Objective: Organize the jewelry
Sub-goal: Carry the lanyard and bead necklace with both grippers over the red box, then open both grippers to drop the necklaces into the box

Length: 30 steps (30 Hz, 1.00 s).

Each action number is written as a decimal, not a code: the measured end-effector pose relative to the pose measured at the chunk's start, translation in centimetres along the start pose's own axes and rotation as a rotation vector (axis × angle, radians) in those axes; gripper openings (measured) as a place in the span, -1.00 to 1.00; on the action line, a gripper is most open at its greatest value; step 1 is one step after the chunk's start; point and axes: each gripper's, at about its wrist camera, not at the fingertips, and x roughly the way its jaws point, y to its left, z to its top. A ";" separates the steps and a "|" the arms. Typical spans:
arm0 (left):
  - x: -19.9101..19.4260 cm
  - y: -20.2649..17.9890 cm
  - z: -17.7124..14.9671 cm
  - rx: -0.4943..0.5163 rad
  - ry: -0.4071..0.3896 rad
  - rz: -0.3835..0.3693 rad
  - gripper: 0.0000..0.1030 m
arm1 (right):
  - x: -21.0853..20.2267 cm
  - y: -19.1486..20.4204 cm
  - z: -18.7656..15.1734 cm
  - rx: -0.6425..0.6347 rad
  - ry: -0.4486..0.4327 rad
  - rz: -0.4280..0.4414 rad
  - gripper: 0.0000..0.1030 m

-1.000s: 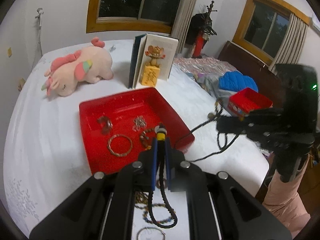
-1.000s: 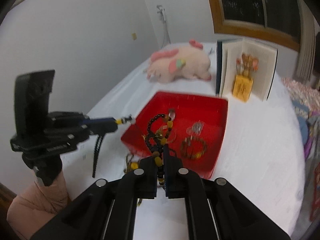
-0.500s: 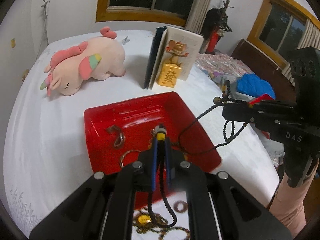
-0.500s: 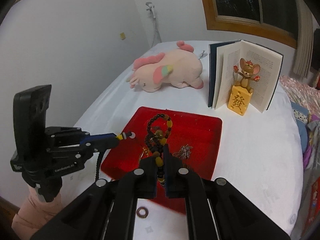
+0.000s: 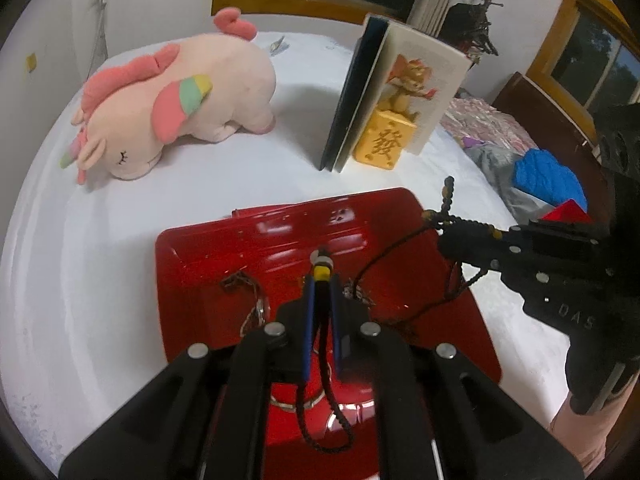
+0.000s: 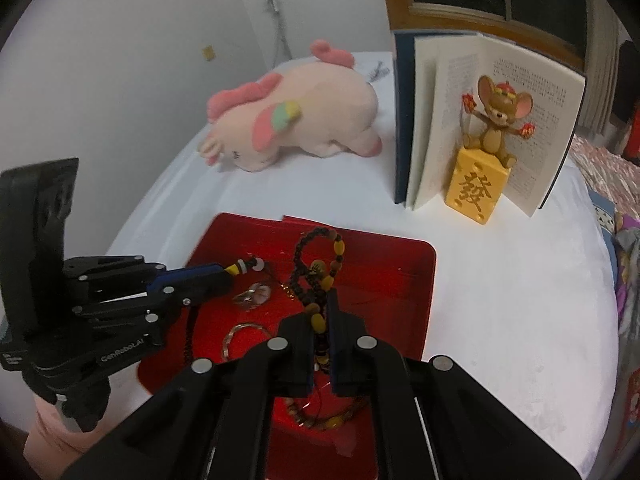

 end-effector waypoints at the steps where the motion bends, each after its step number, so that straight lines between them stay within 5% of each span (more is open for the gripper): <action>1: 0.6 0.1 0.1 -0.004 0.008 0.003 -0.89 | 0.3 -0.1 0.1 -0.002 0.005 -0.008 -0.90; 16: 5.4 1.6 0.4 -0.045 0.095 0.020 -0.86 | 5.8 -1.1 0.2 0.003 0.108 -0.103 -0.86; 18: 5.5 1.4 0.4 -0.040 0.100 0.017 -0.73 | 6.1 -1.1 0.2 -0.006 0.118 -0.113 -0.78; 21: 5.1 1.2 0.4 -0.038 0.097 0.016 -0.17 | 6.0 -0.9 0.1 -0.012 0.122 -0.122 -0.36; 30: 1.7 -0.2 -1.2 0.011 0.049 0.002 -0.12 | 2.6 -0.2 -1.0 -0.010 0.062 -0.107 -0.33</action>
